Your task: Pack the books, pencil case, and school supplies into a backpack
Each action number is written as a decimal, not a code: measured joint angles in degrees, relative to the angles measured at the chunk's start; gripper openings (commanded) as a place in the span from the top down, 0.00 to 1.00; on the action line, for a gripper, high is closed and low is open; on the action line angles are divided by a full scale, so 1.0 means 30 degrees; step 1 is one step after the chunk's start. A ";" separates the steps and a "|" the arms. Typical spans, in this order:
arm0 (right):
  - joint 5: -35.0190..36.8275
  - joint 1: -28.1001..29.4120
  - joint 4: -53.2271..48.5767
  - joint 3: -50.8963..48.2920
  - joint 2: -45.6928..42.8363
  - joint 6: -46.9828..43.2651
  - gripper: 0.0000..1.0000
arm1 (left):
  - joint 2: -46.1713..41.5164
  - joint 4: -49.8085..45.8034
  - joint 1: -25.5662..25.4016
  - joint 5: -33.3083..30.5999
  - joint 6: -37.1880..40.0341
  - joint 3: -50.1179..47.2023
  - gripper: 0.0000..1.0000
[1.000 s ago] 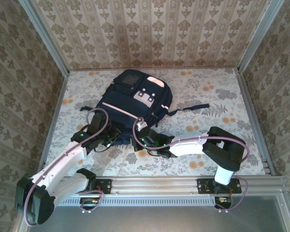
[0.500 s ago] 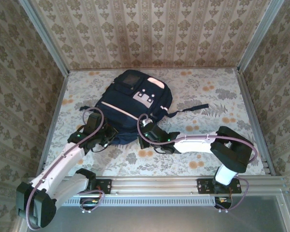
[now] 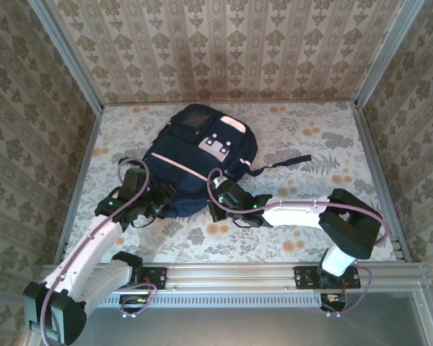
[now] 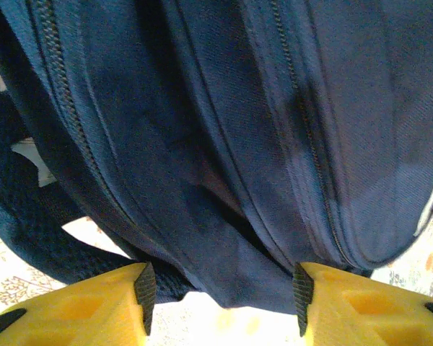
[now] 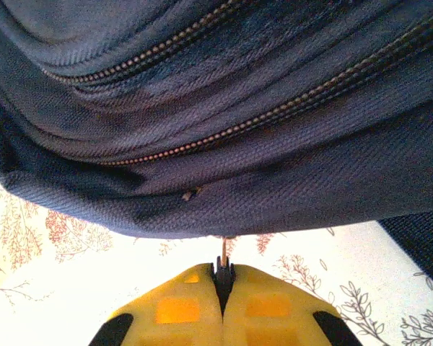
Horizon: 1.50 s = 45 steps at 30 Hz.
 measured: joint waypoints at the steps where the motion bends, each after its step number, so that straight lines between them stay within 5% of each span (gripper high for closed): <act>1: 0.0000 0.0087 -0.0007 0.0036 0.0036 0.0007 1.00 | -0.0095 -0.0051 -0.0226 0.0051 -0.0124 -0.0007 0.41; 8: 0.0007 0.0284 0.0015 0.0131 0.0277 0.0357 1.00 | -0.0364 0.0663 -0.3687 -0.0634 -0.3337 -0.0117 0.41; 16: 0.0015 0.0291 0.0029 0.0124 0.0277 0.0430 1.00 | 0.2069 0.2914 -0.5355 -0.2397 -0.6586 -0.0226 0.55; 21: 0.0095 0.0284 0.0022 0.0109 0.0277 0.0430 1.00 | 0.3774 0.4036 -0.5537 -0.3031 -0.7788 -0.0503 0.65; 29: 0.0160 0.0058 0.0007 -0.0051 0.0219 0.0284 1.00 | 0.3993 0.4459 -0.5275 -0.3563 -0.8131 -0.0692 0.96; 45: -0.0073 -0.2397 -0.1071 -0.0131 -0.0022 -0.1013 1.00 | 0.0517 0.4080 -0.3315 -0.2863 -0.7475 -0.1938 1.00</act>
